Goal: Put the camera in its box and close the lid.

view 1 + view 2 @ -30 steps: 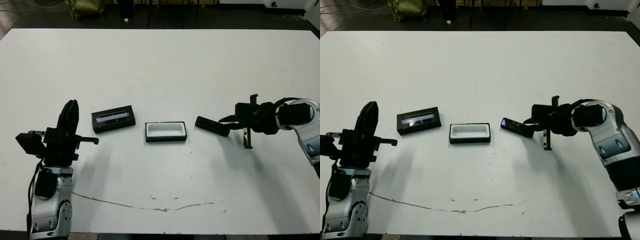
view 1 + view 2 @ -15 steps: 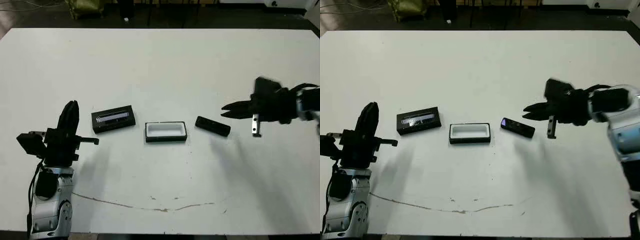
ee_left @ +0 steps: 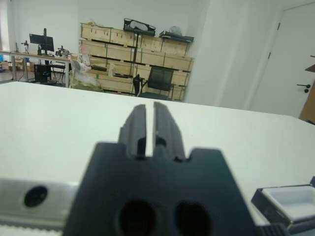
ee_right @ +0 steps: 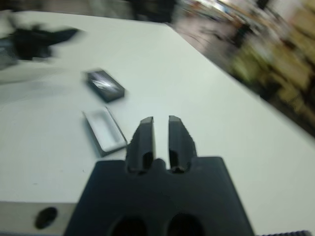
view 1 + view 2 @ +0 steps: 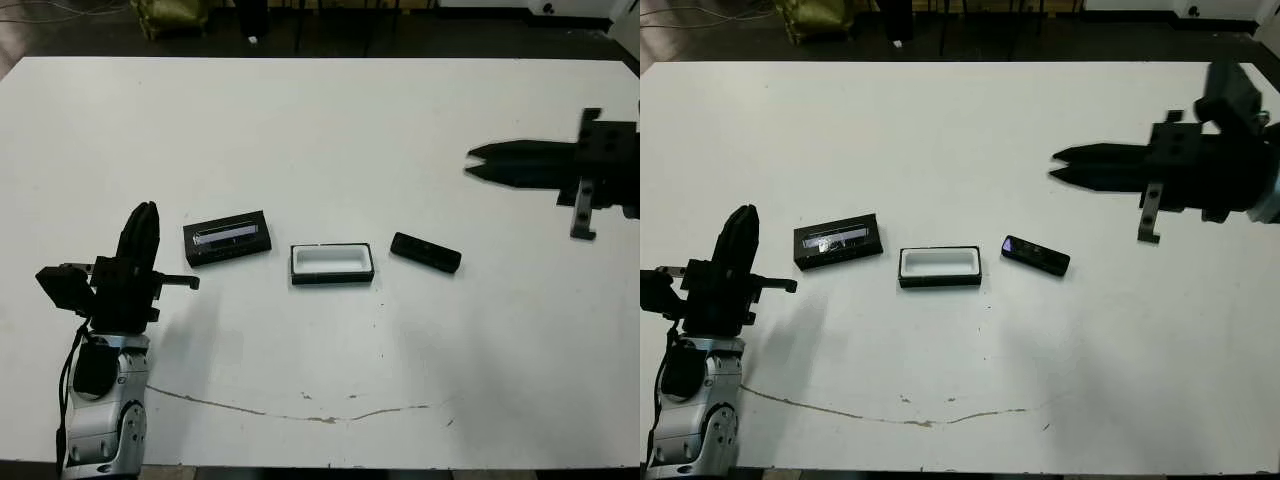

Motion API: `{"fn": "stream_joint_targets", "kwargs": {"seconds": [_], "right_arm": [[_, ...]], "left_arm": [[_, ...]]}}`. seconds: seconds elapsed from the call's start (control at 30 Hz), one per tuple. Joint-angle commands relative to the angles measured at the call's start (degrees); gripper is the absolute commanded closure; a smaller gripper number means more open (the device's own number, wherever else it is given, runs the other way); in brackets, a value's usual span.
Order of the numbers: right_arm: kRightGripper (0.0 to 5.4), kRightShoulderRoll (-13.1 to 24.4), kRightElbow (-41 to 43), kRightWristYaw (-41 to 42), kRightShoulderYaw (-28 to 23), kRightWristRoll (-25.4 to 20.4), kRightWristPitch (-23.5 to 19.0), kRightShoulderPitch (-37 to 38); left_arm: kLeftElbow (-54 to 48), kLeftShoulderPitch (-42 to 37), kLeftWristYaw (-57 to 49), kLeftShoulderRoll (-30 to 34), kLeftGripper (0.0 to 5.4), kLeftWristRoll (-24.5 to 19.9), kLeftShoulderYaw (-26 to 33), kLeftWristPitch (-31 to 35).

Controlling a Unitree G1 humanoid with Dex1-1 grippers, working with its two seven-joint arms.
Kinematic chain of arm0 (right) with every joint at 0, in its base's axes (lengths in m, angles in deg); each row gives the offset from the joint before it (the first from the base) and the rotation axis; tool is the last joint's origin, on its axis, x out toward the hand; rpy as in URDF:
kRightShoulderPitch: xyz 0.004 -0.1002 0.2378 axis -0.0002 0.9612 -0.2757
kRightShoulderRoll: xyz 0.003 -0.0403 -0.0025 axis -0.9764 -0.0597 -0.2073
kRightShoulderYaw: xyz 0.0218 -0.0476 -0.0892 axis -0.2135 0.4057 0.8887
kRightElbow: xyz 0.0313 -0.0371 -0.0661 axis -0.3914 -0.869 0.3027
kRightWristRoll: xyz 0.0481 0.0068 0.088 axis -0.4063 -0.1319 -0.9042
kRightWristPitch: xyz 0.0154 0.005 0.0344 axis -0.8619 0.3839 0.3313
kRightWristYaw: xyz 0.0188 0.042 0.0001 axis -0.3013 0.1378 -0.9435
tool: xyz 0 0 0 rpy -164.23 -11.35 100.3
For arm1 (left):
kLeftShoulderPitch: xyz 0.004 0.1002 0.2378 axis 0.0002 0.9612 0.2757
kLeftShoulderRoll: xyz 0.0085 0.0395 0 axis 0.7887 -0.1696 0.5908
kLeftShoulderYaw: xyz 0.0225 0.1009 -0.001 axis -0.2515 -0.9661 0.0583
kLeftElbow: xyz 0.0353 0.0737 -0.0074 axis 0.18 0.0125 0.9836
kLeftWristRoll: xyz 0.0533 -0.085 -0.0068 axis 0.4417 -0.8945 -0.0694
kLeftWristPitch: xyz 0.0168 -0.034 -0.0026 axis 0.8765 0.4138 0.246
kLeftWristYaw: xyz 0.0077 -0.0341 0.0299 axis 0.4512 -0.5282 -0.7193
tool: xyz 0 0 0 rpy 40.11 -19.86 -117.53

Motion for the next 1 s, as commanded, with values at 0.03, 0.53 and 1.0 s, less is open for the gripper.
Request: {"fn": "stream_joint_targets", "kwargs": {"seconds": [0.03,0.53,1.0], "right_arm": [[4.63,-1.21,-3.79,-1.66,1.05,2.23,3.01,2.96],[1.32,-5.82,-31.00,9.65,6.21,5.66,17.24,-3.76],[0.02,-8.32,-44.75,11.76,7.30,9.74,23.10,-8.62]], "left_arm": [[1.08,0.90,0.58,0.29,5.40,0.01,0.14,0.22],[0.71,1.13,0.57,0.24,5.40,0.42,0.05,0.68],[0.31,1.48,-0.38,0.03,5.40,1.03,-0.12,1.51]]}}
